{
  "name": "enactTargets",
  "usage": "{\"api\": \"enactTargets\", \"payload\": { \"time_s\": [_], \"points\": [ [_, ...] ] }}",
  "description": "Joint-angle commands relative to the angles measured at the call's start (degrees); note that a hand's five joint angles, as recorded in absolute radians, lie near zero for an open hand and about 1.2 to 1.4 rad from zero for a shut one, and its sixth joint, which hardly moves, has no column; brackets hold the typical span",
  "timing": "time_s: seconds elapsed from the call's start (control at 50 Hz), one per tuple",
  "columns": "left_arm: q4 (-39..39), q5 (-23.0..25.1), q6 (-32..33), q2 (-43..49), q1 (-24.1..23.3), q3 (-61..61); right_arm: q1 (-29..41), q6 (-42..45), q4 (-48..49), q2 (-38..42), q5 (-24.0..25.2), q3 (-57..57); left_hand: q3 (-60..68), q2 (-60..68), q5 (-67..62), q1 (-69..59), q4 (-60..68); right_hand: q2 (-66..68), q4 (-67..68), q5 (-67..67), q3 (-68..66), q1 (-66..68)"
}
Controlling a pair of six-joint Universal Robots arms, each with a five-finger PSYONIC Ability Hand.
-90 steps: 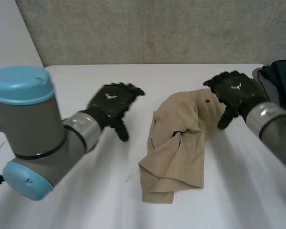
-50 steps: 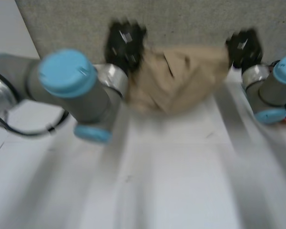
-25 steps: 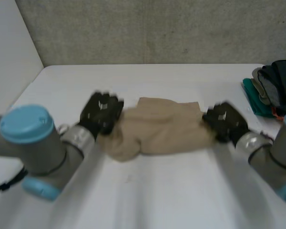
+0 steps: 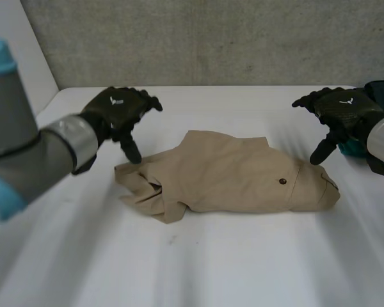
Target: Fold the laundry.
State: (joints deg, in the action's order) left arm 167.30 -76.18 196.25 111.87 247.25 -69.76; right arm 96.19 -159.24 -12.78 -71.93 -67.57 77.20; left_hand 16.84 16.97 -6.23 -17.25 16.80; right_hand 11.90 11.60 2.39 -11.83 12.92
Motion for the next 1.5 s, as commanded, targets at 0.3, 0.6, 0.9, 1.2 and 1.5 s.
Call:
{"api": "enactTargets", "payload": {
  "time_s": [0.3, 0.6, 0.9, 1.2, 1.5],
  "points": [
    [-20.3, 1.7, -3.9, 30.6, -1.5, 35.8, 5.2, 0.9, -17.9, 26.6, -13.0, -22.4, -0.6, -0.7, 0.0, 1.0, -0.5, 1.6, 1.9, 1.1, -1.7, 0.6],
    [2.9, 2.3, -5.7, 21.0, -1.4, 26.9, 12.0, 14.7, 11.2, 2.0, -2.8, 1.7, -4.1, -4.2, 3.5, 4.5, -4.1, 68.1, 68.4, 67.6, -68.2, 67.1],
    [-2.5, 9.3, -2.5, 28.7, -7.3, 31.5, 17.0, 22.7, 14.4, -16.0, 20.5, 16.8, -6.8, -7.0, 6.2, 7.3, -6.8, 68.1, 68.4, 67.6, -68.2, 67.1],
    [15.0, -10.1, 0.3, 26.7, -5.0, 30.6, 12.0, 20.4, 14.3, -5.0, 12.8, 7.0, 63.2, 63.0, -63.8, -62.7, 63.2, 68.1, 68.4, 67.6, -68.2, 67.1],
    [40.2, -12.2, 0.0, 10.6, -0.3, 33.0, 16.9, 7.5, 43.6, 11.8, -20.9, -28.0, 63.2, 63.0, -63.8, -62.7, 63.2, 68.1, 68.4, 67.6, -68.2, 67.1]
  ]
}}
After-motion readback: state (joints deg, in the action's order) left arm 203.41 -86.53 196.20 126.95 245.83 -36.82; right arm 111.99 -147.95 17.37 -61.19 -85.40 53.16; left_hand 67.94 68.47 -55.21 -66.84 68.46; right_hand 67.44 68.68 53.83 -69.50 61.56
